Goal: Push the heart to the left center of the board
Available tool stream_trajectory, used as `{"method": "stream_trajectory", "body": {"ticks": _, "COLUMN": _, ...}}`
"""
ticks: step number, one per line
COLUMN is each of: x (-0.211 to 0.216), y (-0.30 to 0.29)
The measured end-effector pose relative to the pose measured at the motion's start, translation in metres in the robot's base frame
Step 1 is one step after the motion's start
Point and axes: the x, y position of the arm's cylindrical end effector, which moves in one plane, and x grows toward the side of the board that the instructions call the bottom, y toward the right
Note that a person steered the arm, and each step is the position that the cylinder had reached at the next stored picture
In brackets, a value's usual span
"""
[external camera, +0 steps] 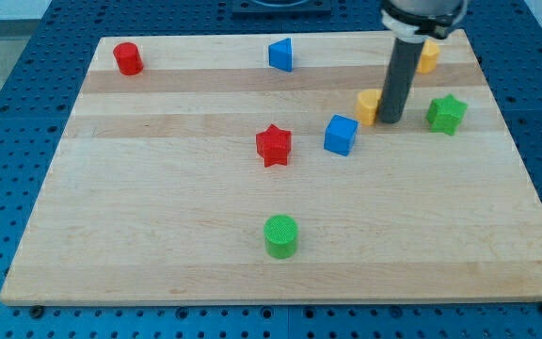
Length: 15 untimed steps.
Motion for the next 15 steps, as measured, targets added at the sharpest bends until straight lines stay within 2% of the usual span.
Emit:
{"method": "stream_trajectory", "body": {"ticks": 2, "x": 0.0, "y": -0.064}}
{"method": "stream_trajectory", "body": {"ticks": 4, "x": -0.003, "y": 0.004}}
{"method": "stream_trajectory", "body": {"ticks": 6, "x": -0.046, "y": 0.001}}
{"method": "stream_trajectory", "body": {"ticks": 8, "x": -0.033, "y": -0.045}}
{"method": "stream_trajectory", "body": {"ticks": 14, "x": 0.017, "y": -0.236}}
{"method": "stream_trajectory", "body": {"ticks": 15, "x": 0.018, "y": -0.251}}
